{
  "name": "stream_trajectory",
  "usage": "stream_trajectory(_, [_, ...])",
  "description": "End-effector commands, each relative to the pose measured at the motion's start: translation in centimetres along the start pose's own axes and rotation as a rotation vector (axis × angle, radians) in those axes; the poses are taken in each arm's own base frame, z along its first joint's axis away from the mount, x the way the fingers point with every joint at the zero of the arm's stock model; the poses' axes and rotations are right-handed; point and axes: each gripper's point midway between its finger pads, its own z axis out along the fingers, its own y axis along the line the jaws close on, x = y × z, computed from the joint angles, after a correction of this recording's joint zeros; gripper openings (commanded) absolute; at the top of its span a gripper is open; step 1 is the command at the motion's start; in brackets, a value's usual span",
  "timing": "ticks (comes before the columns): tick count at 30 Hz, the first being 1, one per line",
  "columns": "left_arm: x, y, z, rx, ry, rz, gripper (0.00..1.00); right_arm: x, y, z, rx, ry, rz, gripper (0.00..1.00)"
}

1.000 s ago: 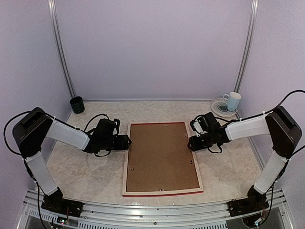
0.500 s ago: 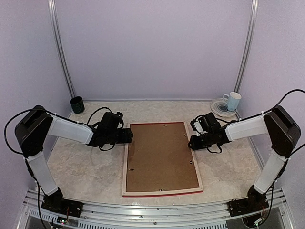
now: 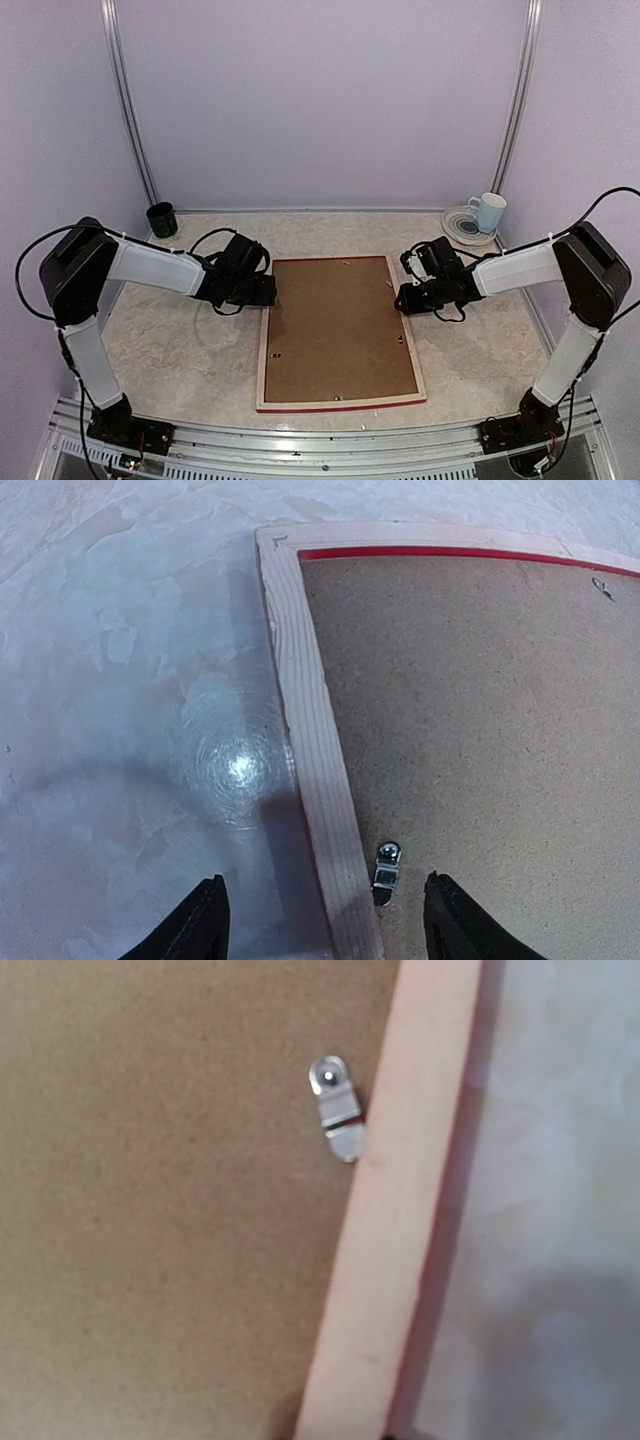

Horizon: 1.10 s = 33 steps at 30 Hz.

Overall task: Put the photo into the frame
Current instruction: Press the fastener onto the backboard.

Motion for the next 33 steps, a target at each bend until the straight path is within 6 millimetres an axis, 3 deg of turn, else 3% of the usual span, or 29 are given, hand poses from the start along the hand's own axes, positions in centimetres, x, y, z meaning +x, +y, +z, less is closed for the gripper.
stream_trajectory(1, [1.2,0.2,0.5,-0.018,0.054,0.025,0.63,0.9,-0.1,0.2,-0.014,0.023,0.012,0.26])
stream_trajectory(16, [1.6,0.5,1.8,-0.051,0.093,0.055,0.58,1.0,0.0,0.4,-0.020,0.025,0.015,0.27])
stream_trajectory(33, [2.5,1.1,2.6,-0.080,0.121,0.045,0.38,1.2,0.2,0.7,-0.035,0.037,0.011,0.27])
